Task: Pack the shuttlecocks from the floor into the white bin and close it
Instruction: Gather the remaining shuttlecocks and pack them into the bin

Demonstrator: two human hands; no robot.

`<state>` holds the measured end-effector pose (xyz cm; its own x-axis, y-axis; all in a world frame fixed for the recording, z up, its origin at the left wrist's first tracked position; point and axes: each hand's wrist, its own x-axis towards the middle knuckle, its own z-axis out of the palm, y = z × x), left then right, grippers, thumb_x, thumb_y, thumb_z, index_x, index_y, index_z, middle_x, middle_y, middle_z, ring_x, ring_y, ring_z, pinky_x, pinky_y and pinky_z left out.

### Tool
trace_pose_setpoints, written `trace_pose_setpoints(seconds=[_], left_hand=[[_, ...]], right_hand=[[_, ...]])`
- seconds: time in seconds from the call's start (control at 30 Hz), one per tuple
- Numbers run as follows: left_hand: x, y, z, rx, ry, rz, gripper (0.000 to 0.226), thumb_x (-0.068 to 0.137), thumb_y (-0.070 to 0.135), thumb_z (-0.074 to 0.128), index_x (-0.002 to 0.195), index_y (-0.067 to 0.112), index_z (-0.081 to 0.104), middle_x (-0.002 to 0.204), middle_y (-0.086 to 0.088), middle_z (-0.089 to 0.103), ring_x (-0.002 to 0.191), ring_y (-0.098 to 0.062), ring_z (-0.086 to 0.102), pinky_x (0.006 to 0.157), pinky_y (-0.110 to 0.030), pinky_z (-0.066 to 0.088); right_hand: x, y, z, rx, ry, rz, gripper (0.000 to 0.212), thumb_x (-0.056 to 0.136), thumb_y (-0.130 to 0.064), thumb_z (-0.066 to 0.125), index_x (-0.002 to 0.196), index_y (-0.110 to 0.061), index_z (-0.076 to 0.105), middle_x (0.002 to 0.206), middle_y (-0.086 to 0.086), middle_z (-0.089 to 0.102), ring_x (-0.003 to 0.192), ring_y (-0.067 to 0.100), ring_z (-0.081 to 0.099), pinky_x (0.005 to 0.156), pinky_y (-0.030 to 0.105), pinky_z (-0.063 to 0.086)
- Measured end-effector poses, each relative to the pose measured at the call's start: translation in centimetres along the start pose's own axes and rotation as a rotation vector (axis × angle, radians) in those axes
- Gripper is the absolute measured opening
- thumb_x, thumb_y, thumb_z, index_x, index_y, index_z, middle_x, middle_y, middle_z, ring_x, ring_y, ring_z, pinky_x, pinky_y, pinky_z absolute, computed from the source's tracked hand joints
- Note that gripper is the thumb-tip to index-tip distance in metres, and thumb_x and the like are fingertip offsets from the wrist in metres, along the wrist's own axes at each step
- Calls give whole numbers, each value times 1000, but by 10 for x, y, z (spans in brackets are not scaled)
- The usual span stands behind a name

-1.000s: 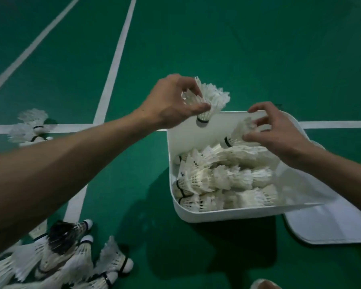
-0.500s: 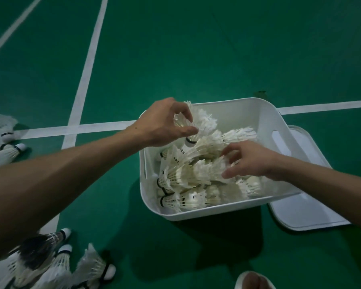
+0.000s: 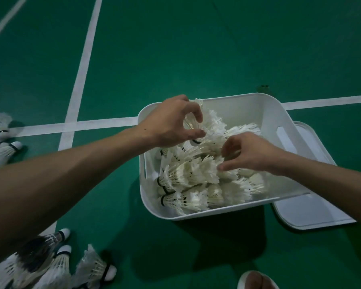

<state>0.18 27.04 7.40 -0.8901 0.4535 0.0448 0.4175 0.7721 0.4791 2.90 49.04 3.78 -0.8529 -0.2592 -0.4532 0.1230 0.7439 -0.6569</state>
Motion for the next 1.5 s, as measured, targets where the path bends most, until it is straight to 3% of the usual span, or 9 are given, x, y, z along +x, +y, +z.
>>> trace_pose_setpoints(seconds=[0.13, 0.33, 0.5, 0.63, 0.83, 0.93, 1.1, 1.33, 1.5], left_hand=[[2, 5, 3, 17, -24, 32, 31, 78, 47, 70, 101, 27, 63, 109, 6, 53, 97, -10, 49, 80, -27, 39], [4, 22, 9, 18, -61, 73, 29, 78, 46, 70, 100, 27, 64, 105, 7, 51, 99, -13, 51, 84, -30, 42], [2, 31, 15, -8, -80, 101, 29, 79, 42, 70, 101, 25, 63, 108, 5, 52, 99, -12, 50, 86, -29, 43], [3, 33, 17, 1, -96, 124, 33, 82, 27, 71, 114, 25, 61, 115, 2, 54, 97, -7, 46, 84, -23, 38], [2, 18, 12, -45, -17, 33, 46, 91, 1, 54, 128, 27, 51, 124, -5, 58, 91, -7, 47, 77, -23, 39], [2, 9, 13, -27, -29, 11, 46, 90, 0, 55, 127, 28, 52, 118, -4, 59, 85, -7, 47, 74, -23, 37], [1, 2, 15, -43, -45, 14, 45, 89, 2, 57, 125, 28, 53, 102, 3, 56, 71, 4, 46, 71, -23, 38], [1, -1, 13, -65, -34, 43, 44, 87, 4, 60, 124, 27, 53, 100, 2, 61, 76, -9, 56, 75, -30, 51], [2, 1, 14, -82, -44, 82, 40, 85, 15, 68, 121, 26, 57, 82, 16, 58, 63, 5, 46, 59, -16, 36]], right_hand=[[-11, 1, -23, 220, 207, -81, 67, 44, -37, 87, 99, -21, 52, 111, 1, 62, 90, 16, 69, 75, 38, 60], [-21, -15, -21, 128, 180, -231, 88, 46, -35, 89, 120, -42, 42, 125, -3, 51, 110, 12, 55, 73, 29, 59], [-19, -17, -19, 94, 259, -226, 88, 45, -47, 85, 122, -43, 42, 114, -4, 53, 98, 19, 61, 72, 37, 59], [-22, -14, -21, 45, 248, -239, 81, 61, -27, 87, 126, -41, 41, 111, -1, 52, 84, 16, 65, 61, 20, 54], [-30, 4, -26, -98, 217, -107, 66, 71, -17, 81, 123, -39, 46, 114, -5, 47, 95, 15, 55, 79, 32, 50], [-29, 16, -20, -138, 164, -7, 62, 70, -23, 82, 120, -34, 49, 116, -1, 53, 87, 12, 57, 67, 26, 47], [-23, 15, -5, -231, 125, 66, 71, 67, -35, 85, 124, -23, 46, 115, 3, 61, 96, 20, 60, 78, 34, 53], [-8, 2, 19, -318, 19, 3, 81, 63, -34, 88, 131, -15, 48, 128, 4, 58, 99, 18, 62, 87, 33, 51], [0, 3, 22, -238, -45, 3, 88, 58, -31, 90, 133, -22, 45, 131, 3, 56, 100, 13, 59, 92, 30, 50]])
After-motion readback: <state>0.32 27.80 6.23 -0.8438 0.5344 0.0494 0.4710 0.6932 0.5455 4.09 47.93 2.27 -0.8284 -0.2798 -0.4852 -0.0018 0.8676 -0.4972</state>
